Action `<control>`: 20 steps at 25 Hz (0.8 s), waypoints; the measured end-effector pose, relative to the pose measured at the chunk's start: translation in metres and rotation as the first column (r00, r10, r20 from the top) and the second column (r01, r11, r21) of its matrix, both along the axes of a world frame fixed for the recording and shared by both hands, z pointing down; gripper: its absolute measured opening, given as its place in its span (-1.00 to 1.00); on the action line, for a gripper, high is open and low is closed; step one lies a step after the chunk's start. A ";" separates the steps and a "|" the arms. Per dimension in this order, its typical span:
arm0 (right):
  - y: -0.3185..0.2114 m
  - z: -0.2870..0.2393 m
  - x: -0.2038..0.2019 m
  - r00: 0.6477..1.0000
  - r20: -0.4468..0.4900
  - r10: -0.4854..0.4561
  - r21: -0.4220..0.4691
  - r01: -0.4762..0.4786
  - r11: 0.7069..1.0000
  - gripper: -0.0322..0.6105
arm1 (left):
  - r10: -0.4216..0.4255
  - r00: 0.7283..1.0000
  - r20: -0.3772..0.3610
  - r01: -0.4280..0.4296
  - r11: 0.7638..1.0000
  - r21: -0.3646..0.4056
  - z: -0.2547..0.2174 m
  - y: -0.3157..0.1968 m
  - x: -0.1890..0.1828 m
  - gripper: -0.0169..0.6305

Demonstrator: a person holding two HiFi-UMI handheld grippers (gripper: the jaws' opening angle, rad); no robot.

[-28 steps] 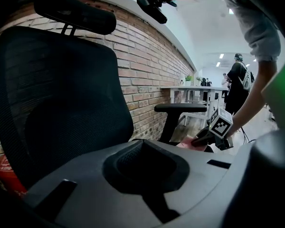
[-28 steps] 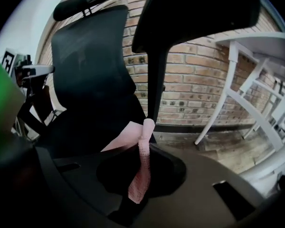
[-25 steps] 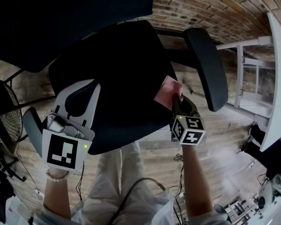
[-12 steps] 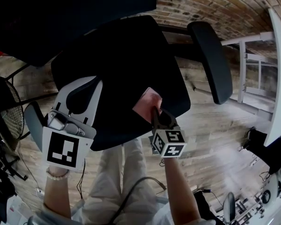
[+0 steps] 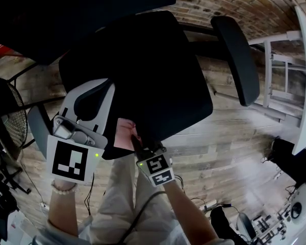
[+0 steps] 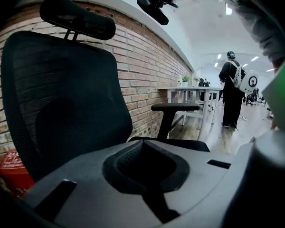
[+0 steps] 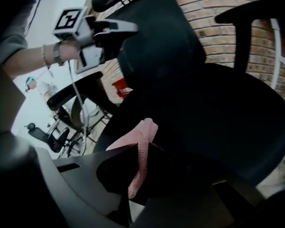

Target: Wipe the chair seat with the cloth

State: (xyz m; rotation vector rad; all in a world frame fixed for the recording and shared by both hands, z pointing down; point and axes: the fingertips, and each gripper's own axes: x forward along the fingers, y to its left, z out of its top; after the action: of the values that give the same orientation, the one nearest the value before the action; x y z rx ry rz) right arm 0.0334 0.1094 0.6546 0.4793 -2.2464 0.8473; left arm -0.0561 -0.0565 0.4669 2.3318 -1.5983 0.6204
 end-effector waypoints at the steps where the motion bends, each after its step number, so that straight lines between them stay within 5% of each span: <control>1: 0.010 -0.002 -0.008 0.999 0.008 -0.038 0.004 0.038 0.999 -0.73 | 0.002 1.000 0.001 -0.002 1.000 -0.001 0.001 0.002 0.000 -0.89; 8: 0.059 -0.007 -0.038 0.968 0.030 -0.250 0.042 0.248 0.968 -0.73 | -0.010 1.000 0.001 0.010 1.000 -0.007 0.005 0.013 -0.003 -0.89; 20: 0.030 0.008 0.027 0.963 -0.137 -0.234 0.110 0.250 0.962 -0.73 | -0.002 1.000 -0.015 0.002 1.000 -0.011 0.004 0.013 0.013 -0.89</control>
State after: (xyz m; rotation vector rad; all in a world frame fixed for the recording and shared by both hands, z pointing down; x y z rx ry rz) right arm 0.0604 0.1393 0.6621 0.2959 -2.1973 0.5380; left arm -0.0433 -0.0439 0.4714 2.3215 -1.5862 0.6080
